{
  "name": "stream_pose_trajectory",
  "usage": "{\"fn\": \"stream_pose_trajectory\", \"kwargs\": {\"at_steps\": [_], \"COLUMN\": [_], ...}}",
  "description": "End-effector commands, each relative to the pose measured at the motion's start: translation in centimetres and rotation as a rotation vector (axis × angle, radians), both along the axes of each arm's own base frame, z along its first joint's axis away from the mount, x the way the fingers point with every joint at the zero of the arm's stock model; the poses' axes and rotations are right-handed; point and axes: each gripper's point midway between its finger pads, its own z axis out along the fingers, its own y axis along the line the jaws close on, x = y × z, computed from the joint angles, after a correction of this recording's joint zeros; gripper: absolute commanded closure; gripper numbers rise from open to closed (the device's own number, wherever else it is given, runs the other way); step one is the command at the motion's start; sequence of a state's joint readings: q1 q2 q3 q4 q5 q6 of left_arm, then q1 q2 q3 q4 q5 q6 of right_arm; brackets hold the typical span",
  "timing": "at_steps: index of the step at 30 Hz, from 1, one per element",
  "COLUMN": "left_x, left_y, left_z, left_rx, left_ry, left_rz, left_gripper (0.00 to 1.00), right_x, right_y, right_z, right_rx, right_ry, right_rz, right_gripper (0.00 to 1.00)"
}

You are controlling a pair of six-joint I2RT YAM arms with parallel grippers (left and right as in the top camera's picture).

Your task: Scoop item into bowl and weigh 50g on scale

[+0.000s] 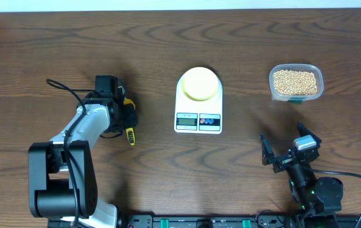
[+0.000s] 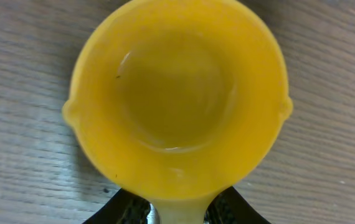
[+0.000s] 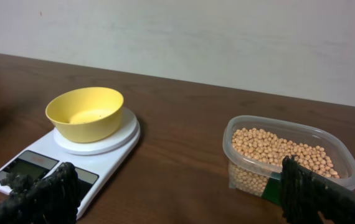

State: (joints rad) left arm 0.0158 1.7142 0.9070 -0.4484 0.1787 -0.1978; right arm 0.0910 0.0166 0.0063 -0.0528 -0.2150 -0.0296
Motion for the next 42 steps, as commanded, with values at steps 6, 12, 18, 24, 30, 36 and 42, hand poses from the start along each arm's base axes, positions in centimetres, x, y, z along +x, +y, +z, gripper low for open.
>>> {"fn": "stream_pose_trajectory", "kwargs": {"at_steps": [6,12,18,24,30,36,42], "left_x": [-0.83,-0.83,-0.73,-0.75,-0.74,-0.73,-0.68], "left_y": [0.63,0.63,0.63,0.62,0.63,0.63,0.63], "left_z": [-0.89,-0.89,-0.87,-0.87,-0.87,-0.87,-0.86], "left_rx": [0.031,0.020,0.018,0.017,0.017,0.017,0.017], "left_ry": [0.039,0.044,0.041,0.041,0.041,0.041,0.039], "left_rz": [0.050,0.101,0.111,0.111,0.111,0.111,0.111], "left_gripper": [0.73,0.74,0.74,0.81,0.80,0.77,0.77], "right_x": [-0.01,-0.01,-0.01,-0.01,-0.01,-0.01,-0.01], "right_y": [-0.02,-0.02,-0.02,-0.02,-0.02,-0.02,-0.02], "right_z": [-0.06,-0.06,-0.06,-0.06,-0.06,-0.06,-0.06], "right_rx": [0.013,0.013,0.013,0.013,0.013,0.013,0.013], "right_ry": [0.006,0.006,0.006,0.006,0.006,0.006,0.006], "right_rz": [-0.002,-0.002,-0.002,-0.002,-0.002,-0.002,-0.002], "right_gripper": [0.01,0.01,0.01,0.01,0.01,0.01,0.01]}}
